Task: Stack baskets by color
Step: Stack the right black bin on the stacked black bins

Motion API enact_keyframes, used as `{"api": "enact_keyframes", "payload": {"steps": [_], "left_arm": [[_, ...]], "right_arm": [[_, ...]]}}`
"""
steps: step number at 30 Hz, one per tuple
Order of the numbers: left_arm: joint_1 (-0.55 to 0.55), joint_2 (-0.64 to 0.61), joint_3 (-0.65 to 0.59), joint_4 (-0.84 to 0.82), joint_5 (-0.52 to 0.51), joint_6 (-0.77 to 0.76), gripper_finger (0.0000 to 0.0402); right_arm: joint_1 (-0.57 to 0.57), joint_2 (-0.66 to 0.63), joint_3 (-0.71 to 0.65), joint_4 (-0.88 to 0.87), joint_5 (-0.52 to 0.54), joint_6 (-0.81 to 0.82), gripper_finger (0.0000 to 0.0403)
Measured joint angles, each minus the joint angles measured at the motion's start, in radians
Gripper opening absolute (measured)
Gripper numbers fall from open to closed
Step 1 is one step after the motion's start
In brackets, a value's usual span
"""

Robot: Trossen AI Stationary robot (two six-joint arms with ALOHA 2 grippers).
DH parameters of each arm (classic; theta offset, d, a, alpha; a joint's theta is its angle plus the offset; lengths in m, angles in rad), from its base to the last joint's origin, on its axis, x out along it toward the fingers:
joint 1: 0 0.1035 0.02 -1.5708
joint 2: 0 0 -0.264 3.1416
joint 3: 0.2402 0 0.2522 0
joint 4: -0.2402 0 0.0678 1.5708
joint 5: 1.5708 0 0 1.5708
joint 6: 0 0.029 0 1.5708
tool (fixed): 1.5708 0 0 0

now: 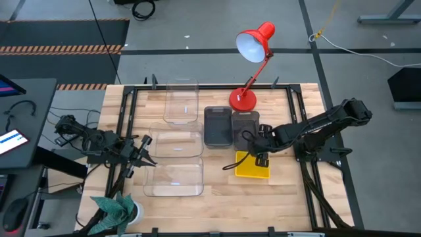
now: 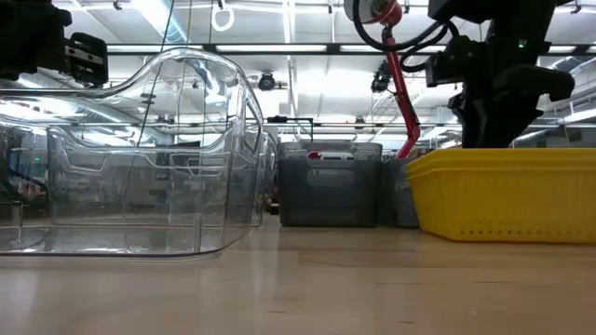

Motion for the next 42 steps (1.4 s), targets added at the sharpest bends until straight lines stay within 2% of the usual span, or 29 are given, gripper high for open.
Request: {"api": "enact_keyframes", "payload": {"steps": [6,10,14,22,29,42], "left_arm": [[0.0,0.0,0.0,0.0,0.0,0.0,0.0028],[0.0,0.0,0.0,0.0,0.0,0.0,0.0034],[0.0,0.0,0.0,0.0,0.0,0.0,0.0032],[0.0,0.0,0.0,0.0,0.0,0.0,0.0023],[0.0,0.0,0.0,0.0,0.0,0.0,0.0031],[0.0,0.0,0.0,0.0,0.0,0.0,0.0026]], "right_arm": [[-0.04,0.0,-0.002,0.033,-0.012,-0.026,0.0212],[-0.054,0.0,-0.044,0.092,-0.049,-0.029,0.0212],[-0.055,0.0,-0.072,0.109,-0.043,-0.018,0.021],[-0.065,0.0,-0.072,0.121,-0.077,-0.026,0.0183],[-0.069,0.0,-0.082,0.152,-0.077,-0.023,0.0155],[-0.069,0.0,-0.129,0.222,-0.097,-0.007,0.0151]]}}
